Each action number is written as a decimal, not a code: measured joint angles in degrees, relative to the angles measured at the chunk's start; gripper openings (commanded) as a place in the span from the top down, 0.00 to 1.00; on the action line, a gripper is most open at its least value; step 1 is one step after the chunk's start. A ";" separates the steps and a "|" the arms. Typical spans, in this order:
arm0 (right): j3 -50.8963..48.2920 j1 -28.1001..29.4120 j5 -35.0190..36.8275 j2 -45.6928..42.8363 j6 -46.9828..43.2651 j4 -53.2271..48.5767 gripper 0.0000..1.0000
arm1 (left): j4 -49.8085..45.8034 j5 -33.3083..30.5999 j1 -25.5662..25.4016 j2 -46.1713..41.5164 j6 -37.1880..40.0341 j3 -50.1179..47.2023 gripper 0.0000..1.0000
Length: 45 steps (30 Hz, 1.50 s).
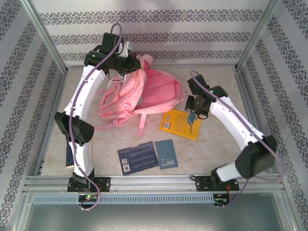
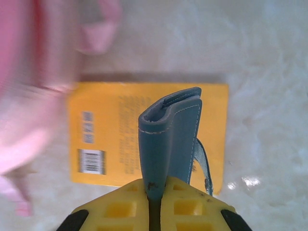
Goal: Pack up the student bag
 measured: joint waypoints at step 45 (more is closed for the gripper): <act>6.03 10.64 -33.90 31.65 22.43 60.61 0.21 | 5.14 14.45 -0.35 -4.52 -2.82 -4.42 1.00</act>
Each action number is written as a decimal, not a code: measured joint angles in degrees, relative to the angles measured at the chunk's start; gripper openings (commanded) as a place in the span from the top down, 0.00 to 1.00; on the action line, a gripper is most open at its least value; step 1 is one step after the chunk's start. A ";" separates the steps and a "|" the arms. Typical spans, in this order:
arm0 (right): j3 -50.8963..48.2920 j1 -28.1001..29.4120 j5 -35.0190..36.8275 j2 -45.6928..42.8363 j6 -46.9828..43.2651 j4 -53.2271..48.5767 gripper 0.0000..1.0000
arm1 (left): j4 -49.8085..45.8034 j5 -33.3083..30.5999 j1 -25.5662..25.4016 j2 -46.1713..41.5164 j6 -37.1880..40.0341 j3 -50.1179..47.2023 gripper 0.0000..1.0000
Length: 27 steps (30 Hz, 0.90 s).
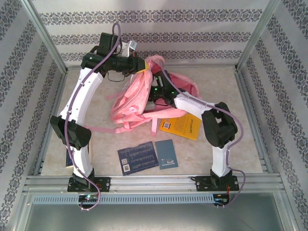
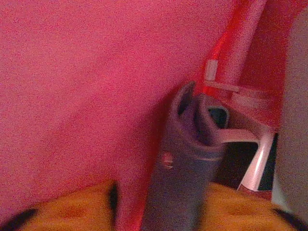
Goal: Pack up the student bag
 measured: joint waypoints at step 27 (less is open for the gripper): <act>-11.56 -0.85 10.10 -33.46 -30.01 -26.56 0.19 | -0.98 -6.88 1.68 0.00 0.85 0.79 1.00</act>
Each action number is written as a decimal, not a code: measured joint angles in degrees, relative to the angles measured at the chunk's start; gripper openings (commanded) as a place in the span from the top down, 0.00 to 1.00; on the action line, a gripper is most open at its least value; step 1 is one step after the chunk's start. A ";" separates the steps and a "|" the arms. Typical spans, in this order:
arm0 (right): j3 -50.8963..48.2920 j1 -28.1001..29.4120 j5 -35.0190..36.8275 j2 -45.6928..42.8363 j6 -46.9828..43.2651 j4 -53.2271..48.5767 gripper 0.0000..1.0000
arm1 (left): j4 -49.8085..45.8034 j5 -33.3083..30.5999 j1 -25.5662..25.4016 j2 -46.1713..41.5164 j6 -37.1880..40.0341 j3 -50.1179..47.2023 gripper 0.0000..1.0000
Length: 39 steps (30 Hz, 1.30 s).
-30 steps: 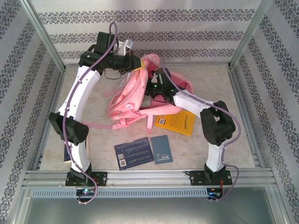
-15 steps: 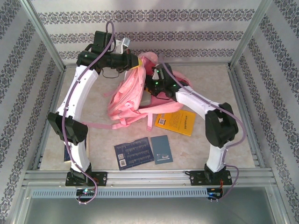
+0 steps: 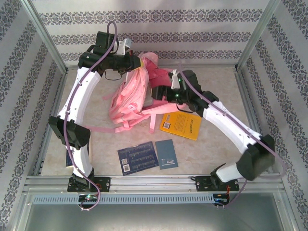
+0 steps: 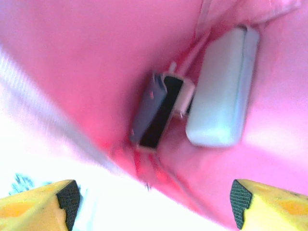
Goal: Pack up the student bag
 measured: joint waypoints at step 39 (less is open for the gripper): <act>6.38 30.82 12.59 34.25 -5.70 -15.15 0.77 | -0.42 -4.17 0.00 0.00 -1.05 0.00 1.00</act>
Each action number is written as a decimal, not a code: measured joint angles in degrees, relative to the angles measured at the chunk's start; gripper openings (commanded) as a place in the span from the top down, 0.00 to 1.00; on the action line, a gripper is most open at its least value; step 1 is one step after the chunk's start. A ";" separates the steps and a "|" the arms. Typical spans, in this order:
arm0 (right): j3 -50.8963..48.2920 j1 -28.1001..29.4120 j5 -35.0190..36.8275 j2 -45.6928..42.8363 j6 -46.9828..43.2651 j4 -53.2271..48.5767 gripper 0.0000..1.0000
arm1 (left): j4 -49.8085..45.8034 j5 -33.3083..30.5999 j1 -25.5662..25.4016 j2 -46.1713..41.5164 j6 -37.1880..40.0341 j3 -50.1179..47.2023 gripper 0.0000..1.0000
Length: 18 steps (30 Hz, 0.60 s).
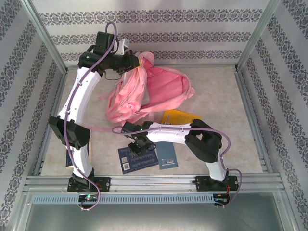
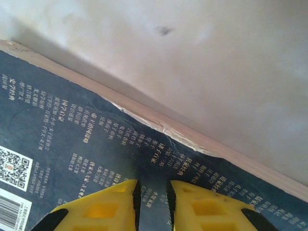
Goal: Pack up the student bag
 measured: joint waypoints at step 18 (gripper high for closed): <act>-7.50 -1.66 10.27 -14.71 1.70 -4.13 0.18 | -0.02 0.00 0.00 0.00 -0.26 -0.02 1.00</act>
